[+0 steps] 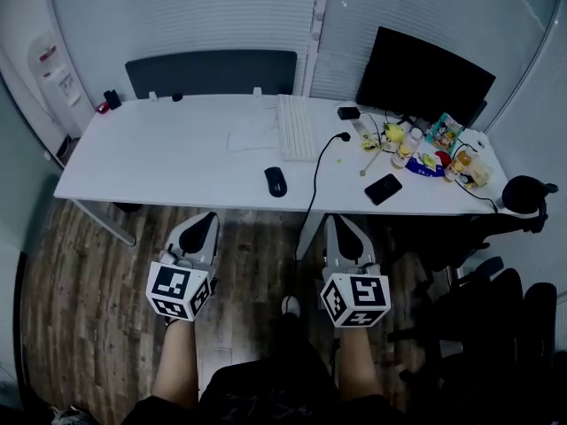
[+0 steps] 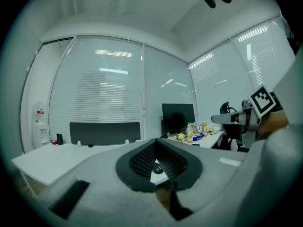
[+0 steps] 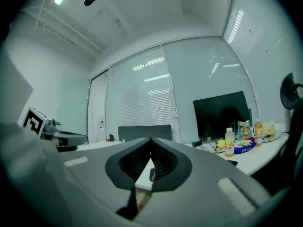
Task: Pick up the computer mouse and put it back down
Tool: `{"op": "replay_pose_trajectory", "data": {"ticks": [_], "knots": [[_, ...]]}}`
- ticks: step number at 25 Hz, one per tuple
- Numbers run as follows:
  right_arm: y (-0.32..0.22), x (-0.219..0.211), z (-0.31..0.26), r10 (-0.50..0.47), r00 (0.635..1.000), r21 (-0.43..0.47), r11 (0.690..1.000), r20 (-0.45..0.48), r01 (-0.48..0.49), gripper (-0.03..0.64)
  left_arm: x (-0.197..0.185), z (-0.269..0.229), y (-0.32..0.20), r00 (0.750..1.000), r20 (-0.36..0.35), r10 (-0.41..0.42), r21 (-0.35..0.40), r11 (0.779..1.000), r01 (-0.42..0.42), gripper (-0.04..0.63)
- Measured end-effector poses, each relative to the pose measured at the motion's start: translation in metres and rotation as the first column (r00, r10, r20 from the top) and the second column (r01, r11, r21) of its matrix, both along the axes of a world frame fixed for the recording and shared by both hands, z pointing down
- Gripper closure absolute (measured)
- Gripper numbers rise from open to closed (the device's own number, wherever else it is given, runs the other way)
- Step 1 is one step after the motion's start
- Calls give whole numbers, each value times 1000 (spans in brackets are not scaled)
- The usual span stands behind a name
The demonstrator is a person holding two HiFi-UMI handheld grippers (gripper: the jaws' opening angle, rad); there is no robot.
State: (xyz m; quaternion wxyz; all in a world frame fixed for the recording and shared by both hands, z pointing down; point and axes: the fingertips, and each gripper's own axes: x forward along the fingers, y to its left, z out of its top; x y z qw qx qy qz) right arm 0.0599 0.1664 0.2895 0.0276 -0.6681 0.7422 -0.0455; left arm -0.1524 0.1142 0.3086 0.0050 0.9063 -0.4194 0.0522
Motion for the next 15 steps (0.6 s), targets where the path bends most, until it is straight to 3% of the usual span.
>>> {"op": "replay_pose_trajectory", "data": {"ticks": [15], "knots": [[-125, 75, 41, 3, 999, -86, 996, 48, 1, 612, 76, 37, -116, 1000, 20, 19, -73, 997, -17, 594]]}}
